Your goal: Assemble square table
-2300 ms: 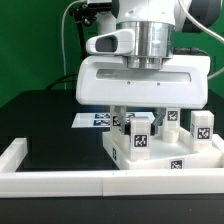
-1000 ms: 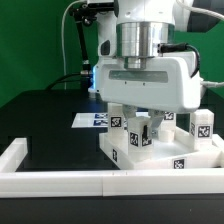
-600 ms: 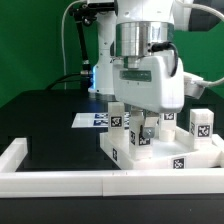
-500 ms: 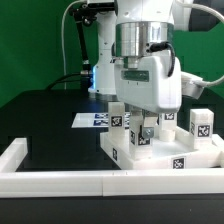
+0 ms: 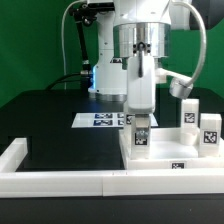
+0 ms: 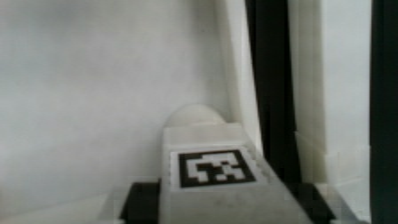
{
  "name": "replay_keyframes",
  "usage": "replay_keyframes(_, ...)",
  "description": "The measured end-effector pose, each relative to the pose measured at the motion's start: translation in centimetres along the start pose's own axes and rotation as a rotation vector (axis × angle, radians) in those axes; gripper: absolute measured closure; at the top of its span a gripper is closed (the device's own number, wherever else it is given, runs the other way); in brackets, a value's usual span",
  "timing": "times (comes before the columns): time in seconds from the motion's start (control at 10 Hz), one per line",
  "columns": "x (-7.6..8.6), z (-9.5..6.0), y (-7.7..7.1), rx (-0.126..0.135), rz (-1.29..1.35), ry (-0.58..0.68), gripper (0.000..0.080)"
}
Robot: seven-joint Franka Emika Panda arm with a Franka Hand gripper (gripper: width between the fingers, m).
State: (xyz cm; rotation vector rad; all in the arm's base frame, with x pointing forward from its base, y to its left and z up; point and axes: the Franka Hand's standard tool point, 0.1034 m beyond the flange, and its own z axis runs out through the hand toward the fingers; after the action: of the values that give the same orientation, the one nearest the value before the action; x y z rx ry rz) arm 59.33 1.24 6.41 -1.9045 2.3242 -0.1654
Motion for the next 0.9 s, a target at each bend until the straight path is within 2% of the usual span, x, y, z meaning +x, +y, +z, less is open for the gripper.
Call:
replay_keyframes(0.1, 0.08, -0.02, -0.03, 0.000, 0.031, -0.002, 0.0505)
replay_keyframes(0.2, 0.04, 0.00, 0.00, 0.000, 0.021, -0.002, 0.0372)
replay_keyframes(0.3, 0.02, 0.00, 0.00, 0.000, 0.004, -0.002, 0.0372)
replay_keyframes(0.4, 0.02, -0.01, -0.01, 0.000, -0.041, -0.002, 0.0241)
replay_keyframes(0.5, 0.00, -0.01, -0.01, 0.000, -0.052, -0.003, 0.0241)
replay_keyframes(0.6, -0.04, 0.00, 0.00, 0.000, -0.101, -0.003, 0.0166)
replay_keyframes(0.9, -0.09, -0.02, -0.01, 0.001, -0.396, -0.003, 0.0151)
